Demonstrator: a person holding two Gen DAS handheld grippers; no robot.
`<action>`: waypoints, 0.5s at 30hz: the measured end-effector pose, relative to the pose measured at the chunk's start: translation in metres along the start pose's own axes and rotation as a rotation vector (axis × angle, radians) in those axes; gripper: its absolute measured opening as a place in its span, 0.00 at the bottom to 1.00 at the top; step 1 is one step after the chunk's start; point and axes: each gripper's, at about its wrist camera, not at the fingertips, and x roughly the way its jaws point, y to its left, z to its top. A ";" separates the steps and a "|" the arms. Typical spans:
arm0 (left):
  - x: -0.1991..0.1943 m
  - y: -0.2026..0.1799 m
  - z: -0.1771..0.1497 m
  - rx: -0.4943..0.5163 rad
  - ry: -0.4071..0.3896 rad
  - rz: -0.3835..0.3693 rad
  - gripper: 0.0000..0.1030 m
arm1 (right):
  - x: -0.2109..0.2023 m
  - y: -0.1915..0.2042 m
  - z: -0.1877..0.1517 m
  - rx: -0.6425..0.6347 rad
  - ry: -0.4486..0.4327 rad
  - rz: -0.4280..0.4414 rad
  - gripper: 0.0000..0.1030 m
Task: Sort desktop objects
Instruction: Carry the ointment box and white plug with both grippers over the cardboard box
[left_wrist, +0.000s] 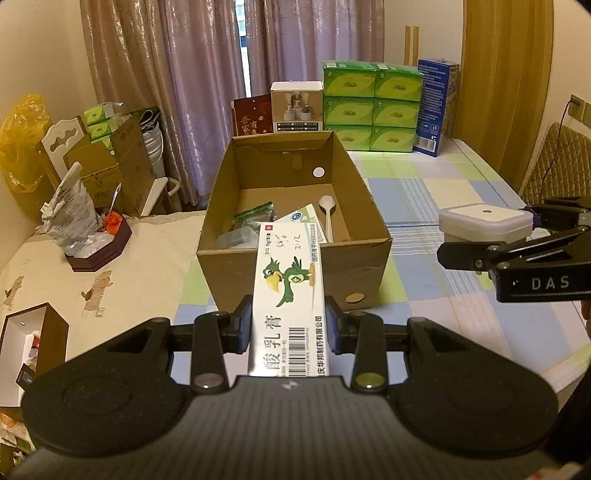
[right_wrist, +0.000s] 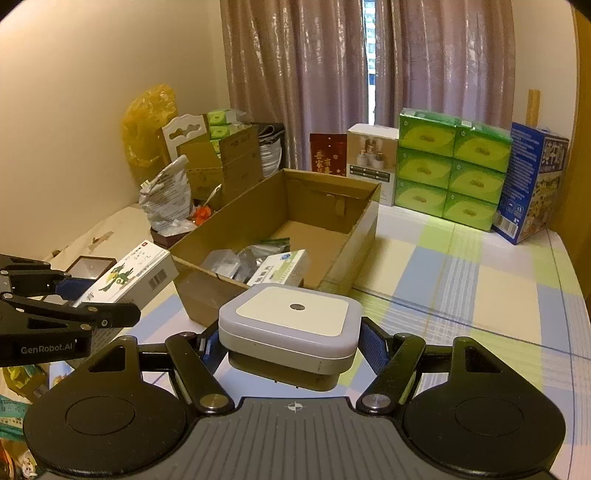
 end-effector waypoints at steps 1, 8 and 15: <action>0.000 0.001 0.000 0.000 -0.001 0.000 0.32 | 0.000 0.002 0.001 -0.003 0.001 0.001 0.68; 0.000 0.007 0.002 0.001 -0.002 -0.002 0.32 | 0.007 0.009 0.007 -0.020 0.002 0.006 0.67; 0.005 0.014 0.014 0.010 -0.005 -0.006 0.32 | 0.016 0.012 0.020 -0.031 -0.003 0.006 0.67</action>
